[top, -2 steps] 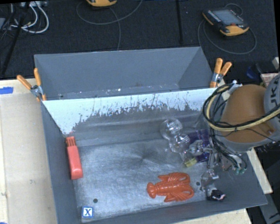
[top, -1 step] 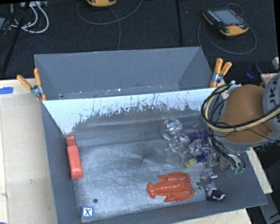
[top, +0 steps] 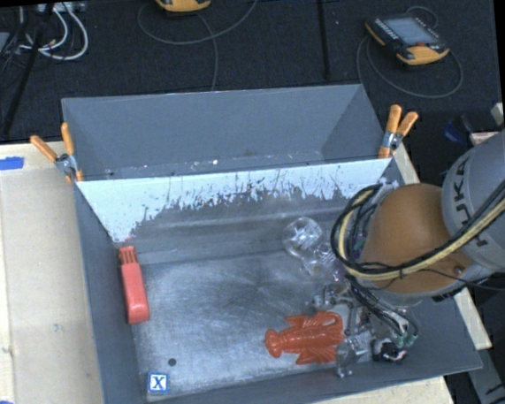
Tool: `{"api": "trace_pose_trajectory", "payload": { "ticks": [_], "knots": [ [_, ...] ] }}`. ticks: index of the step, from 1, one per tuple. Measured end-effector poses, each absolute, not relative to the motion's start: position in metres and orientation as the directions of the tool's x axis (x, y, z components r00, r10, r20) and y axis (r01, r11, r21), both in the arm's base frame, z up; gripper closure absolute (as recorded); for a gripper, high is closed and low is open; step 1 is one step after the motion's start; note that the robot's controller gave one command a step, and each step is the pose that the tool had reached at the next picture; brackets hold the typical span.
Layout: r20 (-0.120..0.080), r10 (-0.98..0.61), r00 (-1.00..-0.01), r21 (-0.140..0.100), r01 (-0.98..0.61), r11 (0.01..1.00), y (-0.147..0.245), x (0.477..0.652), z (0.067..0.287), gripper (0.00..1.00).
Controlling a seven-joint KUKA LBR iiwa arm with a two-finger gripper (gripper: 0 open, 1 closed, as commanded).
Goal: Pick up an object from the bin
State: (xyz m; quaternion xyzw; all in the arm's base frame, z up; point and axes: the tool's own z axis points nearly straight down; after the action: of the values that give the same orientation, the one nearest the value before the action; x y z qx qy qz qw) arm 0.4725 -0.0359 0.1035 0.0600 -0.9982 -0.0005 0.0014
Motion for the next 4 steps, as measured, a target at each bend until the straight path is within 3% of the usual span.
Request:
{"api": "trace_pose_trajectory", "payload": {
  "ticks": [1, 2, 4],
  "knots": [
    [-0.011, -0.063, -0.998, 0.001, -0.063, 0.998, -0.0451, 0.4812, 0.0711, 0.00],
    [-0.021, 0.013, -1.000, -0.004, 0.013, 1.000, -0.0367, 0.4770, 0.0733, 1.00],
    [-0.015, 0.012, -1.000, -0.003, 0.012, 1.000, -0.0363, 0.4760, 0.0771, 1.00]
  ]
}}
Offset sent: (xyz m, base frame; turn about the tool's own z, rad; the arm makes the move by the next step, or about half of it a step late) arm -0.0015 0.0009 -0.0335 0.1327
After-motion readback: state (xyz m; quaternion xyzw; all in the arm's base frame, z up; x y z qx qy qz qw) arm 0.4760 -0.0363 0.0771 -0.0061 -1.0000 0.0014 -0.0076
